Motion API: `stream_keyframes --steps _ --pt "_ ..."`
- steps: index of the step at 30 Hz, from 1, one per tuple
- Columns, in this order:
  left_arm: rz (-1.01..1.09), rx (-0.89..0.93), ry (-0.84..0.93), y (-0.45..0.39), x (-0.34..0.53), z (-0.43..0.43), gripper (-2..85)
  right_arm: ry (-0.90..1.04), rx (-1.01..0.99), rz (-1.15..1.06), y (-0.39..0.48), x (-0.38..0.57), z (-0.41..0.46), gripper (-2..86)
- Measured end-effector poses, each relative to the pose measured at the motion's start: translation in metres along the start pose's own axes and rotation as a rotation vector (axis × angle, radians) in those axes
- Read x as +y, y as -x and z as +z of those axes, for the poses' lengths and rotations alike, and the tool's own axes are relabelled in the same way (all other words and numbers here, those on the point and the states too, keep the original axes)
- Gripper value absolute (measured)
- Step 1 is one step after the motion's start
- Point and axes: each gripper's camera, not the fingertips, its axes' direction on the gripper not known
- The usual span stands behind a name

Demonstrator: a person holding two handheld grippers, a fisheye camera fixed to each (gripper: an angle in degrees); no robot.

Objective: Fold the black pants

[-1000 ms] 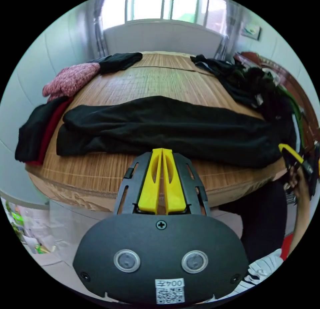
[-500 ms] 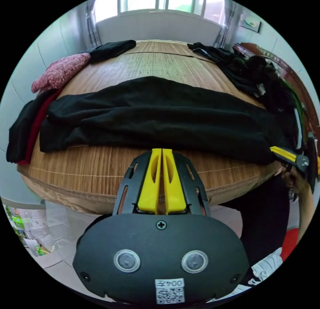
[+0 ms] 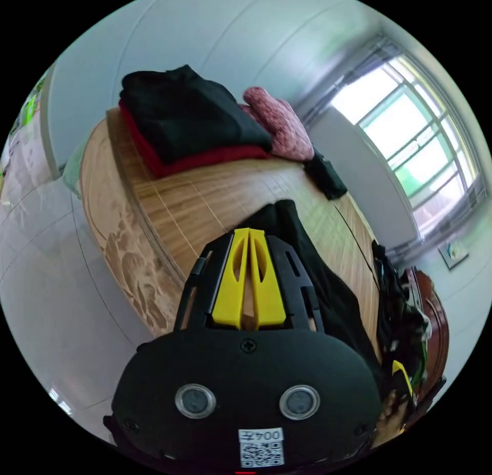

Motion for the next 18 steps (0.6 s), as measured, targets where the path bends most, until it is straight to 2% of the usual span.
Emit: stream_keyframes --steps 3,8,11,15,18 --pt "-0.023 -0.006 -0.094 0.004 -0.057 -0.015 0.1 0.033 -0.063 -0.155 0.073 -0.050 0.072 7.4" --pt "0.028 0.013 -0.050 -0.041 -0.160 -0.020 0.2 0.151 -0.082 -0.479 0.187 -0.106 0.200 11.0" --pt "0.072 -0.007 -0.016 -0.073 -0.196 -0.020 0.2 0.245 -0.077 -0.609 0.218 -0.114 0.254 11.1" --pt "-0.015 0.065 0.013 -0.086 -0.243 -0.029 0.2 0.266 0.008 -0.614 0.214 -0.118 0.290 4.8" --pt "-0.044 0.094 0.025 -0.107 -0.276 -0.042 0.2 0.257 -0.127 -0.446 0.181 -0.131 0.294 3.2"
